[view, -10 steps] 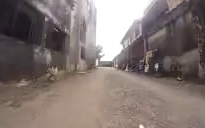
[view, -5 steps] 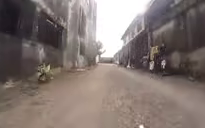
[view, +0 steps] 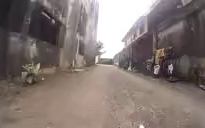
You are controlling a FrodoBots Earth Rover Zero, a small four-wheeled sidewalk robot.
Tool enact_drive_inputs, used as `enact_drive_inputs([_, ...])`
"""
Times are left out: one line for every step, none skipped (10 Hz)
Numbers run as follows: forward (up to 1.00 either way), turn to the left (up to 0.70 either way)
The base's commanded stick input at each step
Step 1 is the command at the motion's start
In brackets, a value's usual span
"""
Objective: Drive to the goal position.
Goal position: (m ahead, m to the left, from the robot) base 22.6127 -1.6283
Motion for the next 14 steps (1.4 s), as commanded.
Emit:
enact_drive_inputs([1.0,0.0])
enact_drive_inputs([1.0,0.0])
enact_drive_inputs([1.0,0.0])
enact_drive_inputs([1.0,0.0])
enact_drive_inputs([1.0,0.0])
enact_drive_inputs([1.0,0.0])
enact_drive_inputs([1.0,0.0])
enact_drive_inputs([1.0,0.0])
enact_drive_inputs([1.0,0.0])
enact_drive_inputs([1.0,0.0])
enact_drive_inputs([1.0,0.0])
enact_drive_inputs([1.0,0.0])
enact_drive_inputs([1.0,0.0])
enact_drive_inputs([1.0,0.0])
